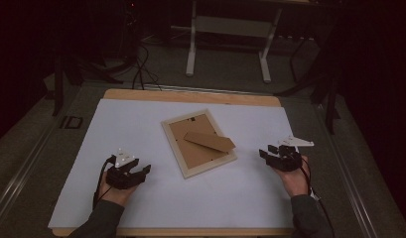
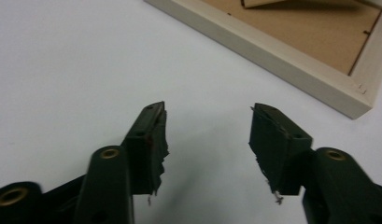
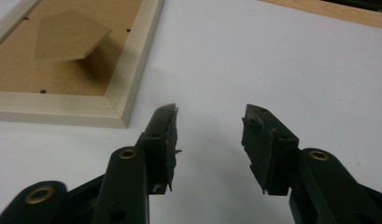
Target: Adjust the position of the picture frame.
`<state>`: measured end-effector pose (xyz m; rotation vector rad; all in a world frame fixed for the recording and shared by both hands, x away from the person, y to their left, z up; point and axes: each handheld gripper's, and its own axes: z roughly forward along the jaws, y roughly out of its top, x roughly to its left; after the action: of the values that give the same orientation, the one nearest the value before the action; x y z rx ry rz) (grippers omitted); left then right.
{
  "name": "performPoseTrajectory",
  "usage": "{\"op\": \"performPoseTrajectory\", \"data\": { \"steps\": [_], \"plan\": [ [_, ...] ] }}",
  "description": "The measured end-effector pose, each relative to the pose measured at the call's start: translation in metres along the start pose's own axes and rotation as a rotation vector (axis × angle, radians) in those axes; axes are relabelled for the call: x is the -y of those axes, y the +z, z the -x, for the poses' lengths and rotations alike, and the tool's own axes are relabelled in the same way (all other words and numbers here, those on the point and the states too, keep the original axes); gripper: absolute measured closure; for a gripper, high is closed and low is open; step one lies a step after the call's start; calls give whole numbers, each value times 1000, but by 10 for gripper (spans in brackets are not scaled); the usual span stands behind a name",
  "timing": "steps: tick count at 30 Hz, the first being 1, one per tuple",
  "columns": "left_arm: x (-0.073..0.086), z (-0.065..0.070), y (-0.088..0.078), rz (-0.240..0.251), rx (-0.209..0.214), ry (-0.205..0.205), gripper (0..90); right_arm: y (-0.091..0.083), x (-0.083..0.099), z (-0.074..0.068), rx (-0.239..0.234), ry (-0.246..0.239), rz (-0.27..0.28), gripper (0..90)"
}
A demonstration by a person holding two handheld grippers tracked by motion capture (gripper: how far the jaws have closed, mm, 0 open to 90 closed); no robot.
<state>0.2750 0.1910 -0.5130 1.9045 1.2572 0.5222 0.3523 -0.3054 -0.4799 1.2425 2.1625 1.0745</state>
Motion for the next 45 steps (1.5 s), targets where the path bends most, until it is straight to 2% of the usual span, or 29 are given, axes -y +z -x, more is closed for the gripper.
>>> {"op": "performPoseTrajectory", "data": {
  "steps": [9, 11, 15, 18, 22, 26, 31, 36, 45],
  "plan": [
    [-4, 10, 1, 19, 60, 20, 560, 13, -8, -4, -30, -5, -5, 606],
    [-6, 14, 3, 24, 88, 22, 572, 21, -10, -7, -52, -6, -8, 651],
    [-10, 17, 11, 12, 98, 21, 623, 32, -12, -10, -78, 2, -13, 722],
    [-13, 16, 17, 12, 96, 19, 695, 41, -14, -15, -100, 3, -9, 780],
    [-18, 14, 24, 17, 71, 9, 796, 52, -17, -21, -103, -5, -11, 859],
    [-23, 15, 32, 11, 62, 20, 900, 60, -19, -27, -109, -10, -10, 897],
    [-27, 16, 41, -7, 57, 24, 900, 72, -19, -32, -121, -6, -33, 898],
    [-30, 19, 59, -38, 49, 26, 900, 81, -17, -36, -128, 6, -53, 898],
    [-37, 26, 81, -67, 34, 27, 900, 90, -14, -39, -129, 20, -85, 898]
  ]
}}
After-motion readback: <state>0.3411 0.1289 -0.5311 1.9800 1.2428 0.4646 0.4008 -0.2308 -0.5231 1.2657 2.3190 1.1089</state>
